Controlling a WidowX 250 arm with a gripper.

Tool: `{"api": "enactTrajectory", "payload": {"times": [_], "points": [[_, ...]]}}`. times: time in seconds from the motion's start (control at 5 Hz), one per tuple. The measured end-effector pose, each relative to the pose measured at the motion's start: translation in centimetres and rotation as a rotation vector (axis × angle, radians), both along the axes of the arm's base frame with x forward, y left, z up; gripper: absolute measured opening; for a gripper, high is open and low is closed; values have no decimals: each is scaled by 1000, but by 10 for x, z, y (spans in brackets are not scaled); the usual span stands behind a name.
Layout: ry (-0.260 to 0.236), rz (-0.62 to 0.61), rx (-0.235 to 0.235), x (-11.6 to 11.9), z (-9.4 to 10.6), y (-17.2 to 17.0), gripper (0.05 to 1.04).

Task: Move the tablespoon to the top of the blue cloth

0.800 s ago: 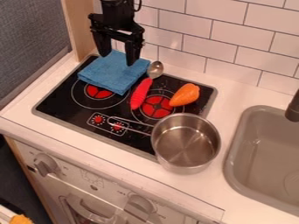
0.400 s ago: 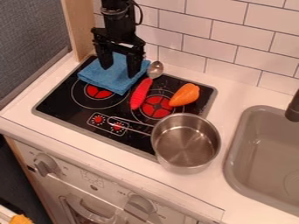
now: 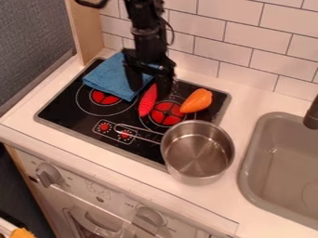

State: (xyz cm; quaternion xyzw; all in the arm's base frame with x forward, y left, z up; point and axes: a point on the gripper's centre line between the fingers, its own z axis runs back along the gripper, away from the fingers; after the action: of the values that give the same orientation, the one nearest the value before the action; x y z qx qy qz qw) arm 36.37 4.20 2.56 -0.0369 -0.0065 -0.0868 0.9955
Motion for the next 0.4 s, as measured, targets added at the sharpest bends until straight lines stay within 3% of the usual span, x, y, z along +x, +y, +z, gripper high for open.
{"api": "enactTrajectory", "payload": {"times": [0.4], "points": [[41,-31,-1,0,-13,-15,946]]}}
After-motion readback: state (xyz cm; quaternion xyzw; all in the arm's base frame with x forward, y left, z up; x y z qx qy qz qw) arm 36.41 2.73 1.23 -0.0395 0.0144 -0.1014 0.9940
